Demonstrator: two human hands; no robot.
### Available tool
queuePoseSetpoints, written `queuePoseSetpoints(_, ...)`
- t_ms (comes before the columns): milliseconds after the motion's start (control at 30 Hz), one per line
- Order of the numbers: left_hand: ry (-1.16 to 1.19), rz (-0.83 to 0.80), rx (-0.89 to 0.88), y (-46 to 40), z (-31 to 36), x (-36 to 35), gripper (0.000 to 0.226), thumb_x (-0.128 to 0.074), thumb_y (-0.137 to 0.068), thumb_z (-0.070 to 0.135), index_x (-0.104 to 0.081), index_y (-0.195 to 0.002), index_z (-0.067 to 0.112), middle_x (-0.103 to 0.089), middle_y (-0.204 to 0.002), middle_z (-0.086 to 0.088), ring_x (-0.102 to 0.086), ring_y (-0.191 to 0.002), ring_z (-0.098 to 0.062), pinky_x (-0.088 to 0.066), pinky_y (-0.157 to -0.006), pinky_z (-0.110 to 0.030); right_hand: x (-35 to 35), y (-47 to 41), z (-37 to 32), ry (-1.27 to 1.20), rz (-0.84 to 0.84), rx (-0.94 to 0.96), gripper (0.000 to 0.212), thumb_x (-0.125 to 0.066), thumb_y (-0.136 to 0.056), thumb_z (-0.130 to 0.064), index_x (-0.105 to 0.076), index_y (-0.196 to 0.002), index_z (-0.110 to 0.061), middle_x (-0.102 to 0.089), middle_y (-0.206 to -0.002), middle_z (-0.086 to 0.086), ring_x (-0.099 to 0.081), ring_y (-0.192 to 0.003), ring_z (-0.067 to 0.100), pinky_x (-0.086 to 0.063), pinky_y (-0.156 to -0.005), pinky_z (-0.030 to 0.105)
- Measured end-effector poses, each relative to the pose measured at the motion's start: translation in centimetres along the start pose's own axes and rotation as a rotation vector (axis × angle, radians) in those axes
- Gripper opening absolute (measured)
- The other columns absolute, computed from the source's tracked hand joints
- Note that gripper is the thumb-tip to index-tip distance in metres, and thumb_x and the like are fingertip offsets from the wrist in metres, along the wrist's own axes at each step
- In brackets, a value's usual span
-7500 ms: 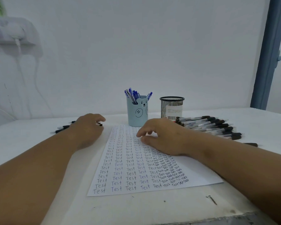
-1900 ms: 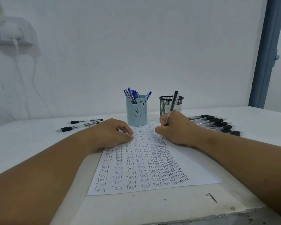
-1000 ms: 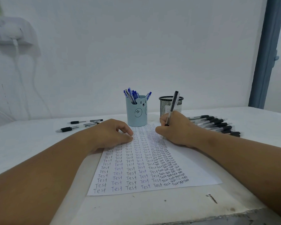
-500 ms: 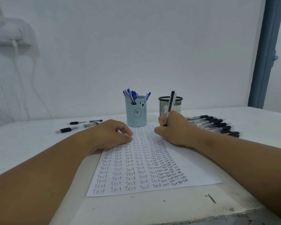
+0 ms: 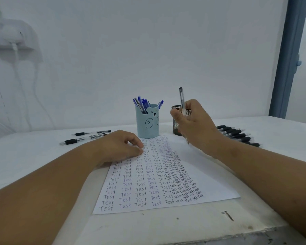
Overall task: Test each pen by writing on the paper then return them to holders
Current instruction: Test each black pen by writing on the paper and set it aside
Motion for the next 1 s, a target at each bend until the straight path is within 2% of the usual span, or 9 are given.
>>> queuePoseSetpoints(100, 0.003, -0.001, -0.003, 0.0, 0.1, 0.0, 0.013, -0.073, -0.089, 0.042, -0.072, -0.101, 0.038, -0.055, -0.108, 0.018, -0.049, -0.095, 0.004, -0.032, -0.068, -0.016, -0.1, 0.2, -0.2, 0.114, -0.041, 0.049, 0.022, -0.051, -0.102, -0.043, -0.050, -0.107, -0.021, -0.054, -0.051, -0.002, -0.043, -0.038, 0.006, -0.040, -0.045, 0.025)
queuePoseSetpoints(267, 0.005, 0.003, -0.011, -0.1, 0.0, -0.1, 0.014, -0.073, -0.088, 0.042, -0.072, -0.101, 0.037, -0.058, -0.110, 0.014, -0.052, -0.096, 0.002, -0.032, -0.066, -0.016, 0.7, -0.3, -0.7, 0.183, 0.063, 0.146, 0.020, -0.057, -0.102, -0.031, -0.064, -0.087, -0.020, -0.059, -0.064, -0.001, -0.051, -0.059, 0.012, -0.046, -0.062, 0.035)
queuePoseSetpoints(367, 0.010, -0.003, -0.009, 0.0, 0.0, 0.0, 0.014, -0.073, -0.088, 0.042, -0.072, -0.102, 0.038, -0.057, -0.110, 0.015, -0.051, -0.098, 0.002, -0.032, -0.068, -0.016, 0.1, -0.2, -0.9, 0.260, 0.032, 0.179, 0.021, -0.056, -0.103, -0.024, -0.061, -0.084, -0.016, -0.054, -0.064, -0.007, -0.047, -0.059, 0.009, -0.040, -0.061, 0.028)
queuePoseSetpoints(433, 0.001, -0.004, -0.010, 0.0, 0.0, 0.0, 0.014, -0.073, -0.087, 0.043, -0.072, -0.101, 0.038, -0.059, -0.112, 0.013, -0.054, -0.101, -0.001, -0.035, -0.072, -0.018, -0.5, 0.0, -0.8, 0.205, -0.010, 0.176, 0.008, -0.057, -0.102, -0.021, -0.060, -0.095, -0.023, -0.058, -0.066, -0.007, -0.058, -0.067, 0.017, -0.053, -0.070, 0.035)
queuePoseSetpoints(500, 0.009, -0.009, -0.006, 0.0, -0.1, 0.0, 0.015, -0.074, -0.087, 0.044, -0.072, -0.101, 0.039, -0.059, -0.113, 0.012, -0.054, -0.102, -0.002, -0.037, -0.077, -0.023, -0.9, 0.3, -0.8, 0.146, -0.035, 0.161, 0.014, -0.058, -0.100, -0.019, -0.057, -0.096, -0.032, -0.063, -0.067, -0.002, -0.065, -0.077, 0.025, -0.058, -0.080, 0.046)
queuePoseSetpoints(600, 0.025, -0.008, -0.003, 0.1, -0.1, 0.0, 0.013, -0.074, -0.087, 0.042, -0.073, -0.100, 0.039, -0.058, -0.112, 0.012, -0.054, -0.100, -0.001, -0.038, -0.078, -0.024, -1.1, 0.5, -1.1, 0.142, -0.050, 0.157, 0.018, -0.060, -0.099, -0.019, -0.057, -0.088, -0.034, -0.064, -0.070, -0.004, -0.065, -0.081, 0.030, -0.056, -0.078, 0.048)
queuePoseSetpoints(700, 0.025, -0.005, -0.009, 0.1, 0.0, 0.0, 0.012, -0.074, -0.087, 0.041, -0.073, -0.099, 0.038, -0.058, -0.112, 0.012, -0.055, -0.100, -0.002, -0.039, -0.082, -0.026, -1.1, 0.6, -1.1, 0.163, -0.047, 0.151, 0.020, -0.060, -0.098, -0.019, -0.058, -0.085, -0.033, -0.060, -0.073, -0.011, -0.064, -0.083, 0.031, -0.054, -0.075, 0.042)
queuePoseSetpoints(833, 0.026, -0.009, -0.005, 0.1, -0.1, 0.0, 0.012, -0.074, -0.087, 0.042, -0.073, -0.099, 0.038, -0.059, -0.112, 0.011, -0.056, -0.101, -0.005, -0.040, -0.084, -0.027, -1.1, 0.5, -0.8, 0.181, -0.062, 0.150, 0.018, -0.060, -0.099, -0.018, -0.059, -0.085, -0.029, -0.059, -0.075, -0.010, -0.060, -0.074, 0.026, -0.049, -0.068, 0.032)
queuePoseSetpoints(1000, 0.037, -0.011, -0.002, -0.2, -0.3, 0.0, 0.012, -0.075, -0.086, 0.042, -0.073, -0.098, 0.039, -0.060, -0.113, 0.010, -0.056, -0.103, -0.005, -0.040, -0.078, -0.024, -1.2, 0.4, -0.6, 0.203, -0.077, 0.152, 0.011, -0.061, -0.098, -0.018, -0.064, -0.088, -0.024, -0.061, -0.077, -0.009, -0.052, -0.067, 0.012, -0.049, -0.069, 0.032)
Point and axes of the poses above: each hand's wrist, its own y-axis away from the middle knuckle, its own x-axis out of the back of the hand, z = x × y, the point moved 8 cm from there along -y, towards the middle knuckle
